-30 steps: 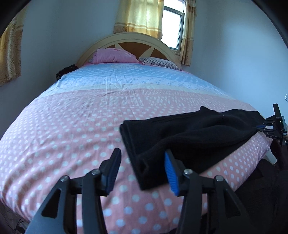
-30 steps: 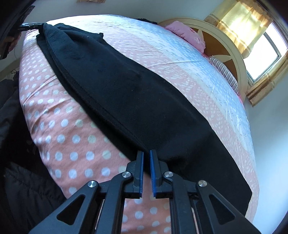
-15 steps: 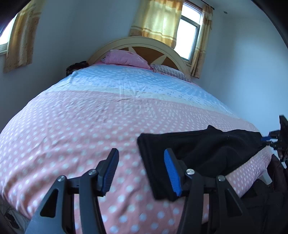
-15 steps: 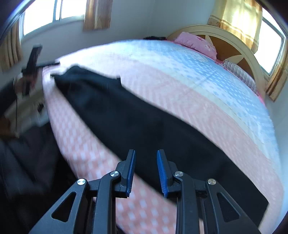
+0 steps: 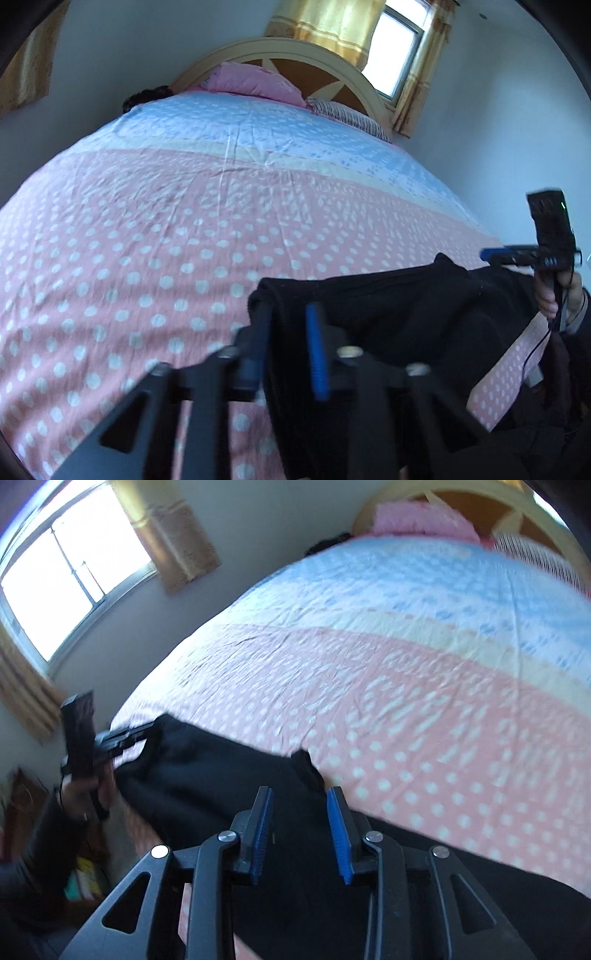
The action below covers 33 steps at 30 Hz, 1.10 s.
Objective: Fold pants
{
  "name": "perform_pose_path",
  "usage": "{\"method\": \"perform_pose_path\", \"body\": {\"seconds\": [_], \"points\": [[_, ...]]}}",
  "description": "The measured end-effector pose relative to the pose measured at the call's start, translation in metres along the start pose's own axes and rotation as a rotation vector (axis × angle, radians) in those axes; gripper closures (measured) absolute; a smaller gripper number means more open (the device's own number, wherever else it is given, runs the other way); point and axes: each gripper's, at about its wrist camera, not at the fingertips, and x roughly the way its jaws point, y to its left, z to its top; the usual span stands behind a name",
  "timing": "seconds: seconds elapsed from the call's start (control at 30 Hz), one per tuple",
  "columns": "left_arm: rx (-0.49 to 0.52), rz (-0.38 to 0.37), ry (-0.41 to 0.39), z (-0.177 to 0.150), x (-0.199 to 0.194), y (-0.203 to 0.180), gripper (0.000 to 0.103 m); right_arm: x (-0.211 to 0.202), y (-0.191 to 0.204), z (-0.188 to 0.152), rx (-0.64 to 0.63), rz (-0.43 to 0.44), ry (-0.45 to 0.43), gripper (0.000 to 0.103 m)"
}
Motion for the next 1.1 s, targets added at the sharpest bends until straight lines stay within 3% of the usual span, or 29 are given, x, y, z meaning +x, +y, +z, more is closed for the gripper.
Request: {"method": "perform_pose_path", "body": {"seconds": [0.2,0.23,0.27,0.4,0.53,0.6,0.63,0.67,0.7,0.83,0.97,1.1], "points": [[0.051,-0.006,-0.040,0.011,-0.009,-0.010,0.094,0.047,-0.006,0.015,0.094,0.082,0.085,0.071],[0.047,-0.004,-0.049,0.014,-0.010,-0.010,0.094,0.052,-0.004,0.016,0.089,0.064,0.089,0.090],[0.041,0.001,-0.062,0.016,-0.013,-0.009,0.094,0.051,-0.002,0.017,0.080,0.044,0.076,0.099],[0.017,0.036,-0.071,0.021,-0.003,0.002,0.094,0.043,0.000,0.023,0.080,-0.008,-0.003,0.099],[0.018,0.086,-0.017,0.016,0.027,0.008,0.094,0.059,-0.006,0.016,0.065,-0.087,0.026,0.098],[0.031,0.083,-0.035,0.016,0.021,0.004,0.090,0.059,-0.003,0.012,0.038,-0.085,0.017,0.096],[0.038,0.090,-0.048,0.015,0.015,0.002,0.088,0.052,0.000,0.009,0.009,-0.112,0.001,0.085],[0.041,0.100,-0.048,0.013,0.011,0.001,0.083,0.044,0.005,0.006,-0.011,-0.144,-0.007,0.064],[0.043,0.107,-0.045,0.012,0.008,0.000,0.079,0.034,0.010,0.001,-0.031,-0.164,-0.018,0.056],[0.056,0.151,-0.112,0.003,-0.021,-0.006,0.072,-0.004,0.041,-0.025,-0.132,-0.111,-0.077,0.054],[0.054,0.086,-0.187,-0.005,-0.039,-0.030,0.046,-0.014,0.083,-0.063,-0.252,-0.038,-0.053,0.054],[0.084,-0.004,-0.109,-0.020,-0.017,-0.063,0.044,0.011,0.095,-0.102,-0.248,-0.032,0.048,0.054]]}}
